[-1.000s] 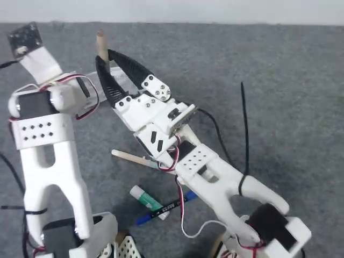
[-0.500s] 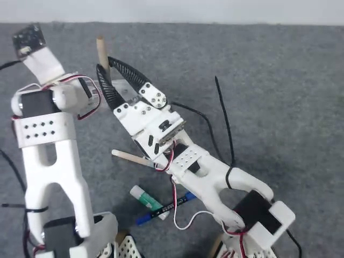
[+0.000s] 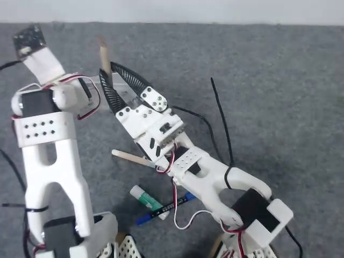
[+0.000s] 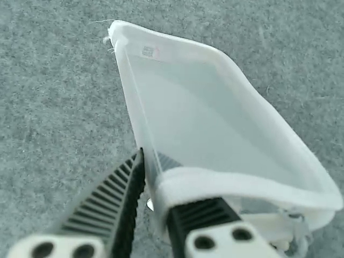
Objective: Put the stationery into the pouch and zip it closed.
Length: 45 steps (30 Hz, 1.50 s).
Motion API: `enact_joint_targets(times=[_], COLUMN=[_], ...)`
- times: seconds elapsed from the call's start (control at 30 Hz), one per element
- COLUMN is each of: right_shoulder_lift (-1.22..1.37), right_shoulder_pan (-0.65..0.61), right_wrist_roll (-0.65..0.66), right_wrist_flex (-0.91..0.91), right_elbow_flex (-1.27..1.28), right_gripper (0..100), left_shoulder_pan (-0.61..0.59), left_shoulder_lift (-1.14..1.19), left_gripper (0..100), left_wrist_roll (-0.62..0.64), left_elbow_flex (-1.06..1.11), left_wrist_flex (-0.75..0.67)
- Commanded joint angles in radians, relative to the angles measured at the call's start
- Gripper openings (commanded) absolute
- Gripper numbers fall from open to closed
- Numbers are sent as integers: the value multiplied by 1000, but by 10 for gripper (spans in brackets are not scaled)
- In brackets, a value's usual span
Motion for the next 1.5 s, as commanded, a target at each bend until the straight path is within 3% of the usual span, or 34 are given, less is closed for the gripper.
enact_joint_targets(times=[0.0,1.1,1.47], right_shoulder_lift=[22,-157,-239], right_shoulder_pan=[5,16,15], right_wrist_roll=[32,31,23], right_wrist_flex=[-59,-114,-15], right_elbow_flex=[38,158,183], right_gripper=[7,7,7], left_shoulder_pan=[-6,-3,2], left_shoulder_lift=[-21,-15,-20], left_gripper=[11,11,11], left_wrist_roll=[-12,-12,-11], left_elbow_flex=[-33,-31,13], left_wrist_flex=[0,2,-46])
